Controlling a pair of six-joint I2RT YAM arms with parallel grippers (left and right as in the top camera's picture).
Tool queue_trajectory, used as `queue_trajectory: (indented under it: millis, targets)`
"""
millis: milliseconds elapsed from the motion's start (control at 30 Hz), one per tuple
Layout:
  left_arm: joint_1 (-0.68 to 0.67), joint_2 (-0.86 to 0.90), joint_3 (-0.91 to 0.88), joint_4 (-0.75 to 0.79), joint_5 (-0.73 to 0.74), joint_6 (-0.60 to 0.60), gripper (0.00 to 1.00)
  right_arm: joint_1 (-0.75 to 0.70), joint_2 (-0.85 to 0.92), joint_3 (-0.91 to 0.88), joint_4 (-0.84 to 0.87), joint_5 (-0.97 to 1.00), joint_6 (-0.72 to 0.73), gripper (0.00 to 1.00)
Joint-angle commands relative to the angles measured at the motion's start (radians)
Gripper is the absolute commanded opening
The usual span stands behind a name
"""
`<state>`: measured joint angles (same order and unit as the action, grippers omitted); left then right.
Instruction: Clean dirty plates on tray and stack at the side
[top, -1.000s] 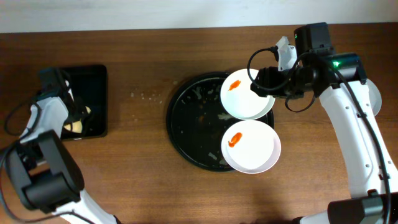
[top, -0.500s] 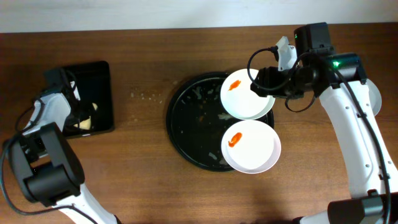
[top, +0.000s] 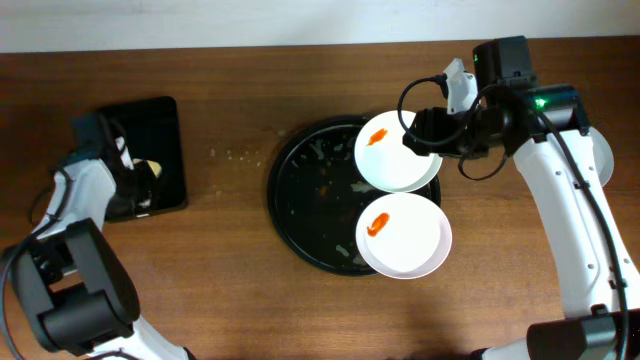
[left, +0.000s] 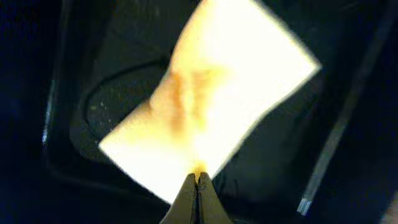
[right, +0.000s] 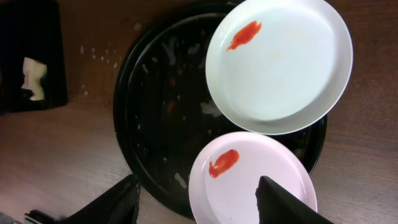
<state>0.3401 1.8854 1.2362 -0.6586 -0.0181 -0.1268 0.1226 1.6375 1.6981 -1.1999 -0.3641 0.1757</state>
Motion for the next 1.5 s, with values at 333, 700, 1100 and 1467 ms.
queue_trajectory:
  millis: [333, 700, 1100, 1467]
  targets:
    - [-0.005, 0.012, -0.056, 0.008, -0.167, -0.015, 0.01, 0.008, -0.002, 0.006, -0.001, 0.005, -0.011, 0.61]
    - [-0.004, -0.080, 0.024, -0.049, -0.042, -0.002, 0.30, 0.008, -0.002, 0.006, -0.001, 0.005, -0.011, 0.61]
    - [-0.003, -0.010, 0.023, 0.121, -0.083, 0.307, 0.53, 0.008, -0.002, 0.006, -0.001, 0.005, -0.011, 0.61]
    - [-0.003, 0.118, 0.023, 0.119, -0.072, 0.367, 0.02, 0.008, -0.002, 0.006, -0.001, 0.005, -0.011, 0.61]
